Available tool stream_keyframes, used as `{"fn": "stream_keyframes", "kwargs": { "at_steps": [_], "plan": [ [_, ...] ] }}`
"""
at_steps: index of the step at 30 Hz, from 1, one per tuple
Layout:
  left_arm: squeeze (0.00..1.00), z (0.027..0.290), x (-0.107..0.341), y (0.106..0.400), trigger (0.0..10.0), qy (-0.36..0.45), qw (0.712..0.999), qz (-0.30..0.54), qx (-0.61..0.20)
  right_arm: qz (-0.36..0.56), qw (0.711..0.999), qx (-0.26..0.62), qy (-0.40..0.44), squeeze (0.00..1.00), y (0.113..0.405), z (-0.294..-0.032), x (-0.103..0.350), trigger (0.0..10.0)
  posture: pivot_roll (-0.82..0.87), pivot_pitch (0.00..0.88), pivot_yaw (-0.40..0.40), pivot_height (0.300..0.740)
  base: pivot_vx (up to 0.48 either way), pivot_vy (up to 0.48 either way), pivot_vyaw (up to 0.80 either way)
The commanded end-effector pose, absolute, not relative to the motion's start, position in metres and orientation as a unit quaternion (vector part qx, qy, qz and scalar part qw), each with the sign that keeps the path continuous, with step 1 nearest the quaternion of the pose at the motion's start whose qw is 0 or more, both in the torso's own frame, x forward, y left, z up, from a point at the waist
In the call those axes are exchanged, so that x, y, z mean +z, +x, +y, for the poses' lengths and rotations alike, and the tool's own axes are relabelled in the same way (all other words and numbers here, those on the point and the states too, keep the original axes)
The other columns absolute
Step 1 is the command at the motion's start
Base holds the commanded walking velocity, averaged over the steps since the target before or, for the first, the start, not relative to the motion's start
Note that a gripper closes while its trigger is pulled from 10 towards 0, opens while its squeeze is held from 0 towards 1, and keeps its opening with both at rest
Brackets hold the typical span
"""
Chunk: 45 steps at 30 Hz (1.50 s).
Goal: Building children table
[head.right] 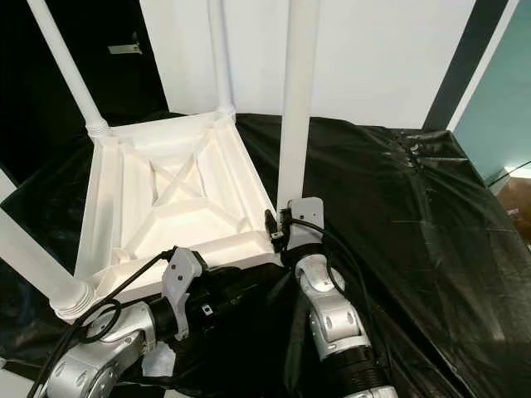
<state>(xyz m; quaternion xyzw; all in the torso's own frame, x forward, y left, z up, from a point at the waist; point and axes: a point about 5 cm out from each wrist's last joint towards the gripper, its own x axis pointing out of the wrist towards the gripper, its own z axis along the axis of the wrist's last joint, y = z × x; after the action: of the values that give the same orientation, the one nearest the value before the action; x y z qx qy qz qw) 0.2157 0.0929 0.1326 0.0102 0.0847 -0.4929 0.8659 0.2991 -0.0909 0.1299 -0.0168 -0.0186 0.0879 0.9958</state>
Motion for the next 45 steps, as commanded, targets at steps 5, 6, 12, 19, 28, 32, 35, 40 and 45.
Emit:
{"fn": "stream_keyframes", "kwargs": {
  "at_steps": [5,6,12,19,28,32,35,40,45],
  "plan": [
    [0.00,0.090,0.133,0.216,10.0,0.008,0.862,0.087,-0.500,0.012,0.998,0.054,-0.019,0.00,0.296,-0.098,0.120,10.0,-0.03,0.000,-0.008,0.740,0.000,0.000,0.00],
    [0.00,0.090,0.134,0.217,10.0,0.008,0.862,0.086,-0.499,0.009,0.999,0.049,-0.018,0.00,0.296,-0.098,0.122,10.0,-0.03,0.000,-0.007,0.740,0.000,0.000,0.00],
    [0.00,0.088,0.135,0.219,10.0,0.007,0.864,0.083,-0.496,-0.011,0.998,0.054,-0.013,0.36,0.295,-0.100,0.130,10.0,-0.03,0.000,-0.004,0.740,0.000,0.000,0.00],
    [0.00,0.093,0.135,0.217,10.0,0.007,0.867,0.088,-0.490,-0.043,0.991,0.122,-0.009,1.00,0.285,-0.125,0.140,10.0,-0.03,0.000,-0.006,0.740,0.000,0.000,0.00],
    [0.00,0.092,0.135,0.218,10.0,0.006,0.868,0.088,-0.489,-0.043,0.968,0.247,-0.031,1.00,0.274,-0.152,0.141,10.0,-0.03,0.000,-0.004,0.740,0.000,0.000,0.00],
    [0.00,0.093,0.136,0.218,10.0,0.005,0.867,0.089,-0.490,-0.032,0.951,0.305,-0.047,1.00,0.277,-0.158,0.141,10.0,-0.03,0.000,-0.003,0.740,0.000,0.000,0.00],
    [0.00,0.092,0.136,0.219,10.0,0.006,0.867,0.089,-0.490,-0.020,0.937,0.344,-0.055,1.00,0.284,-0.159,0.142,10.0,-0.03,0.000,-0.003,0.740,0.000,0.000,0.00],
    [0.00,0.092,0.136,0.220,10.0,0.007,0.867,0.087,-0.490,-0.020,0.922,0.381,-0.070,0.58,0.296,-0.152,0.146,10.0,-0.03,0.000,-0.006,0.740,0.000,0.000,0.00],
    [0.00,0.093,0.136,0.221,10.0,0.007,0.871,0.085,-0.483,-0.017,0.896,0.434,-0.090,0.00,0.308,-0.133,0.148,10.0,-0.01,0.000,-0.020,0.740,0.000,0.000,0.00]
  ]
}}
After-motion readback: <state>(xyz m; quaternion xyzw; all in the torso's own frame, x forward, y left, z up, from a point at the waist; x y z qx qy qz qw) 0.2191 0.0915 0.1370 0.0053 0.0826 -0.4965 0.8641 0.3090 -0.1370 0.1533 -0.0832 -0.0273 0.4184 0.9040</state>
